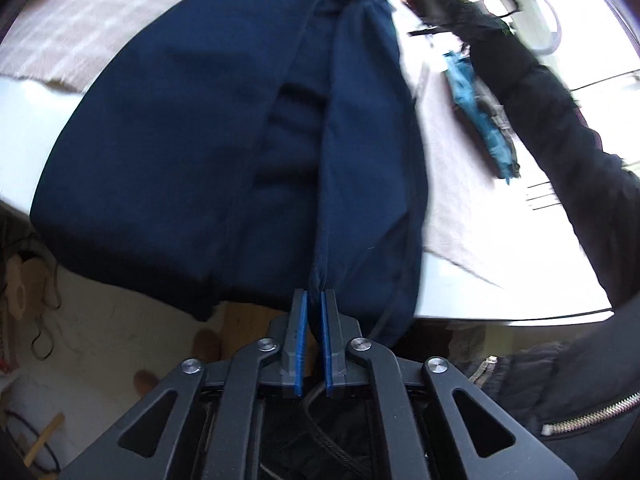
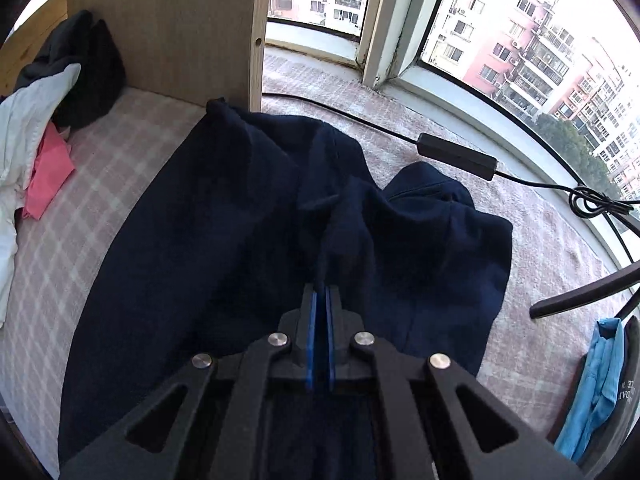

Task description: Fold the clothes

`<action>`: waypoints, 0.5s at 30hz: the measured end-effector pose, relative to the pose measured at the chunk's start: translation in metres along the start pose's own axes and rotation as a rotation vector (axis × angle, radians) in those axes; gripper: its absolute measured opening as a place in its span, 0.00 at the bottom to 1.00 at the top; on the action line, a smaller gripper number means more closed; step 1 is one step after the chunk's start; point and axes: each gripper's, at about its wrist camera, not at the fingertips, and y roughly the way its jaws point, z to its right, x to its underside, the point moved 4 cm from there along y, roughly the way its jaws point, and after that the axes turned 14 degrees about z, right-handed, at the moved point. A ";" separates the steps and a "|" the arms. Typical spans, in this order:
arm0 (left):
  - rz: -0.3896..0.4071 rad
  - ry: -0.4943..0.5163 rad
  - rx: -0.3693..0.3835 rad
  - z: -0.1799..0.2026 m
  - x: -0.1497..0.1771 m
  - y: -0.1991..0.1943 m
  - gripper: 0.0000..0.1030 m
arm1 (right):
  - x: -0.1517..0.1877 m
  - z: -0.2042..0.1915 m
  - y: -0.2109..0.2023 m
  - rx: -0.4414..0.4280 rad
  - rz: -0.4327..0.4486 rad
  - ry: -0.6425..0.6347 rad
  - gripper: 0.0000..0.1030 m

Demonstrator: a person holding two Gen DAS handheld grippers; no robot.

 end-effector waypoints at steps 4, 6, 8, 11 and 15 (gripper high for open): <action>-0.024 0.056 0.003 -0.001 -0.005 0.001 0.12 | 0.005 -0.003 -0.028 -0.043 0.003 -0.030 0.33; -0.038 0.100 0.012 0.002 -0.005 -0.003 0.13 | 0.006 0.003 -0.060 -0.062 0.036 -0.036 0.33; -0.056 0.122 0.026 0.007 -0.003 -0.004 0.14 | 0.007 0.015 -0.098 -0.092 0.077 -0.014 0.33; -0.085 0.195 0.016 0.008 0.003 -0.011 0.15 | 0.024 0.039 -0.156 -0.177 0.086 0.068 0.34; -0.113 0.261 0.053 0.008 0.008 -0.025 0.17 | 0.103 0.047 -0.248 -0.250 0.118 0.141 0.35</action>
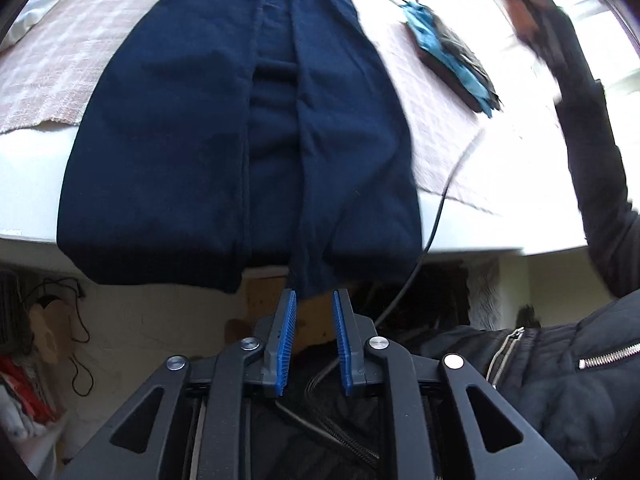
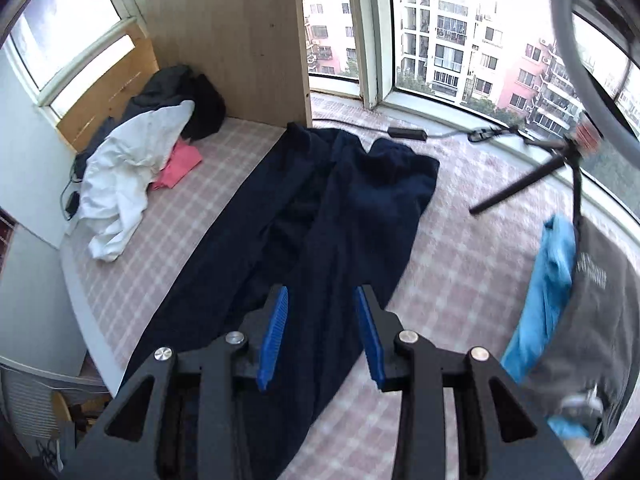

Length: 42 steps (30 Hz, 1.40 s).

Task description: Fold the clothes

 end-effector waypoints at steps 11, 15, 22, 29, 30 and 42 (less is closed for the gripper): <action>-0.009 0.215 0.009 -0.011 -0.018 -0.033 0.20 | 0.344 -0.103 -0.115 0.018 -0.130 0.411 0.35; -0.002 0.273 0.017 -0.006 -0.015 -0.046 0.20 | 0.387 -0.118 -0.087 0.111 -0.134 0.475 0.35; 0.005 0.297 0.020 -0.008 -0.002 -0.066 0.20 | 0.381 -0.114 -0.058 0.101 -0.121 0.503 0.35; 0.024 0.266 -0.017 -0.027 -0.005 -0.075 0.21 | 0.375 -0.118 -0.043 0.048 -0.113 0.501 0.34; 0.026 0.266 -0.020 -0.028 -0.006 -0.075 0.21 | 0.375 -0.119 -0.042 0.033 -0.108 0.503 0.23; -0.021 0.319 0.005 -0.022 -0.006 -0.056 0.21 | 0.376 -0.123 -0.061 -0.085 -0.144 0.533 0.06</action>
